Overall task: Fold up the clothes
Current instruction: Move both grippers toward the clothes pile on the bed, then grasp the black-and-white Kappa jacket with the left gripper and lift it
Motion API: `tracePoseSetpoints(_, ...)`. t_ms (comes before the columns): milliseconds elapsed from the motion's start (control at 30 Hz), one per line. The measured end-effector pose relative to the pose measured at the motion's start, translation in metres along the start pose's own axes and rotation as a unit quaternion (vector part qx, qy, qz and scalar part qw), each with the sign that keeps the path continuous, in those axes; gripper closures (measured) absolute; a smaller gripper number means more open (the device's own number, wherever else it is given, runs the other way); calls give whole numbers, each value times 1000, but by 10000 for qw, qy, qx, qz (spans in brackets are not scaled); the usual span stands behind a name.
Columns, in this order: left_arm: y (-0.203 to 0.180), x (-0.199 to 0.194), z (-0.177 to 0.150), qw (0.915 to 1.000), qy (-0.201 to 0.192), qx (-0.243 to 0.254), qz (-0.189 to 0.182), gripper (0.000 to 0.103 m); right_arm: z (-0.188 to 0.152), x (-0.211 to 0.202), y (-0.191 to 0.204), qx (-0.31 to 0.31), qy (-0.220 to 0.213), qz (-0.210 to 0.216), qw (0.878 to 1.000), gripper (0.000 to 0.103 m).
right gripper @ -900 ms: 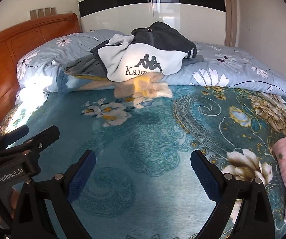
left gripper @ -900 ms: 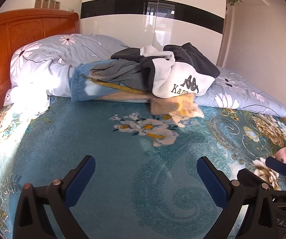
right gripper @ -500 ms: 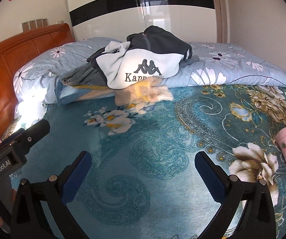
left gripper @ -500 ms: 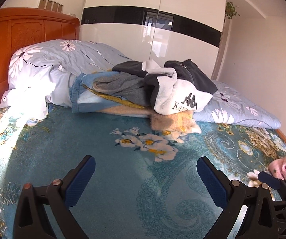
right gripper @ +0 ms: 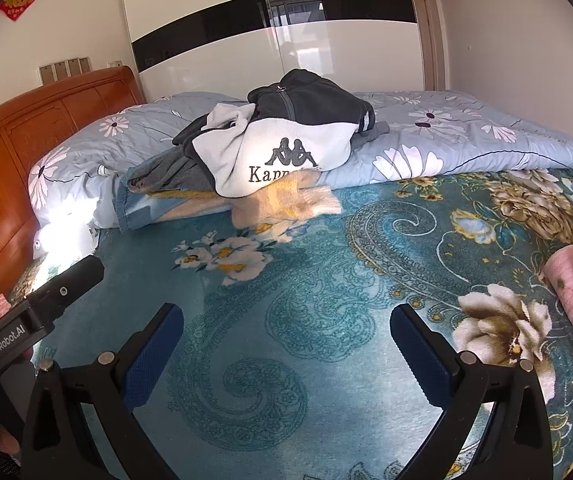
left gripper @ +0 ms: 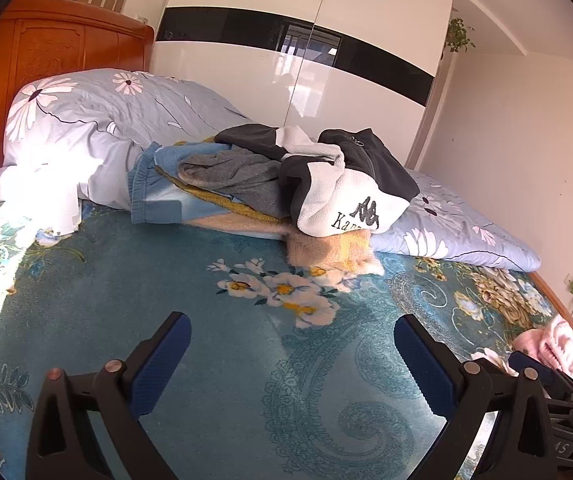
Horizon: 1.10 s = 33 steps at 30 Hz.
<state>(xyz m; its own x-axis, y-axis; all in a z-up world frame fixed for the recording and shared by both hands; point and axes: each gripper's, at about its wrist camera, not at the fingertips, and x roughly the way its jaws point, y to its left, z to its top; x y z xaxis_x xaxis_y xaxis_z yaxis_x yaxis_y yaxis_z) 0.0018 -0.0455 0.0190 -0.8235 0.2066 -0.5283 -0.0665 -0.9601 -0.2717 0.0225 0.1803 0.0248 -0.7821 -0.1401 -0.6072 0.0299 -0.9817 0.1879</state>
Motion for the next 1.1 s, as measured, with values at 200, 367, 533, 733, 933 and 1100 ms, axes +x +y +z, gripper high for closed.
tracePoseSetpoints(200,-3,-4,4,9996,-129,170,207,0,6,-7,6,-96,-103,22,9999,0)
tracePoseSetpoints(367,-5,-1,6,9995,-98,214,203,0,7,-8,7,-133,-140,31,9998,0)
tracePoseSetpoints(533,-12,7,4,9992,46,348,191,0,6,-6,6,-129,-110,6,9999,0)
tracePoseSetpoints(733,-13,14,4,9996,169,211,62,0,5,-3,4,-126,-91,0,9999,0)
tracePoseSetpoints(933,-12,26,4,9994,334,101,3,0,6,2,3,-137,-57,41,9999,0)
tracePoseSetpoints(1100,-15,40,7,9985,522,150,-72,0,9,8,3,-184,-13,79,9998,0)
